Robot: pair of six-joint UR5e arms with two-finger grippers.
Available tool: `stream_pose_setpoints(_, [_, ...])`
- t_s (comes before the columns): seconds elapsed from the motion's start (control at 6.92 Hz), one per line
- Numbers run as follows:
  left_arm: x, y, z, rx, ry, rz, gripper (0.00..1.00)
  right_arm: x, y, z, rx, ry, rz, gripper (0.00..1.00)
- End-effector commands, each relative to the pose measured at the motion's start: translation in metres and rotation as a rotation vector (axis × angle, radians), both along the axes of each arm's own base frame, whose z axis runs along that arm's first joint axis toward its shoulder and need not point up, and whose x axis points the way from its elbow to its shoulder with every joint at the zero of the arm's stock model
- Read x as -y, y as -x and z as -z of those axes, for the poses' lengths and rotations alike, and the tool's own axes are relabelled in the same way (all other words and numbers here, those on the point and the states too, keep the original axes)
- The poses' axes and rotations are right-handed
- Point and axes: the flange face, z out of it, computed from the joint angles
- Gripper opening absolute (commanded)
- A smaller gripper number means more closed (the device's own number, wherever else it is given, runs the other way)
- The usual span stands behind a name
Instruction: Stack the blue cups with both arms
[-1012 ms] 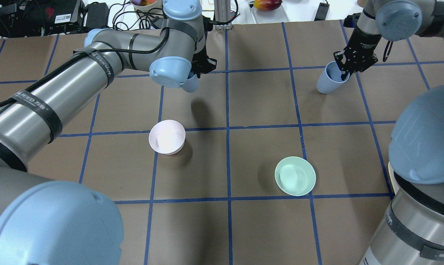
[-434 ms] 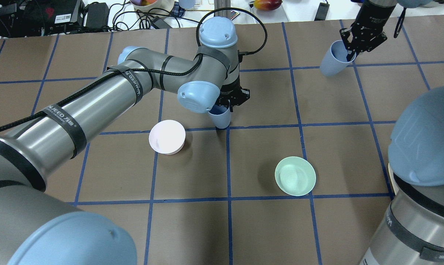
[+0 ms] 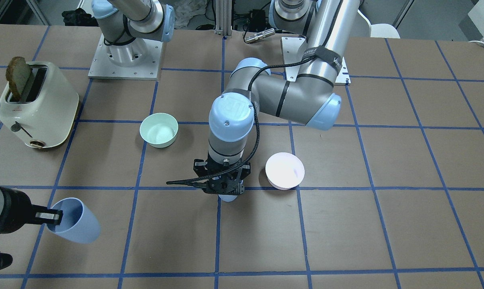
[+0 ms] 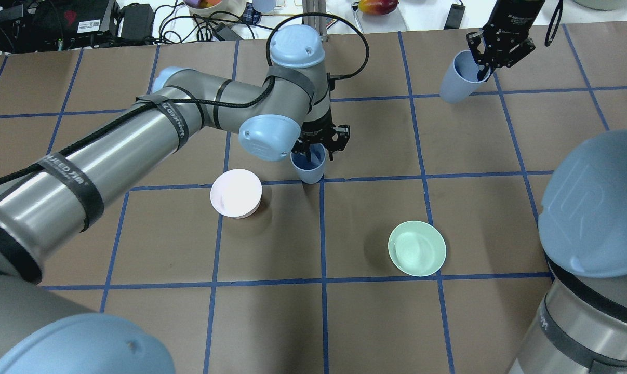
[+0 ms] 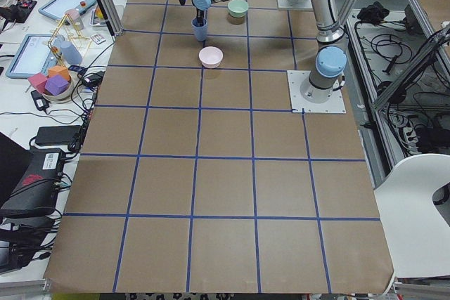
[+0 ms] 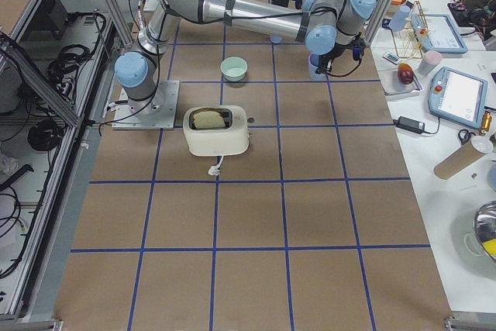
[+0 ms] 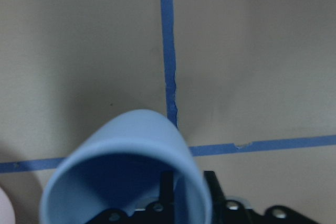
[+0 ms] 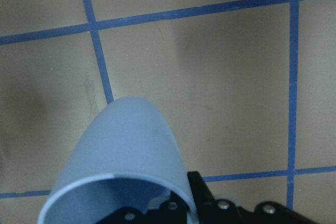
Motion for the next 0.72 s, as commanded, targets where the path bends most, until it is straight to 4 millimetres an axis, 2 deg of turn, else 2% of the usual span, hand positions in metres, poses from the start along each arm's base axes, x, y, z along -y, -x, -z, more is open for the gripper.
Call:
stream_pose_setpoints(0.0, [0.026,-0.077,-0.083,-0.107,-0.021,-0.133,1.0,-0.015,-0.059,-0.023,0.007,-0.001,0.022,0.0])
stream_pose_setpoints(0.14, [0.032,-0.113,-0.137,-0.114,0.009,-0.187,1.0,-0.029,-0.095,-0.038,0.015,-0.009,0.008,0.0])
stream_pose_setpoints(0.29, [0.033,-0.155,-0.173,-0.113,0.011,-0.232,1.0,-0.046,-0.142,-0.052,-0.002,-0.01,0.035,0.0])
stream_pose_setpoints(0.43, [0.024,-0.191,-0.203,-0.096,0.059,-0.199,1.0,-0.072,-0.204,-0.067,-0.02,-0.004,0.048,0.0])
stream_pose_setpoints(0.58, [0.007,-0.203,-0.23,-0.053,0.104,-0.21,1.0,-0.09,-0.251,-0.066,-0.041,-0.013,0.092,0.0])
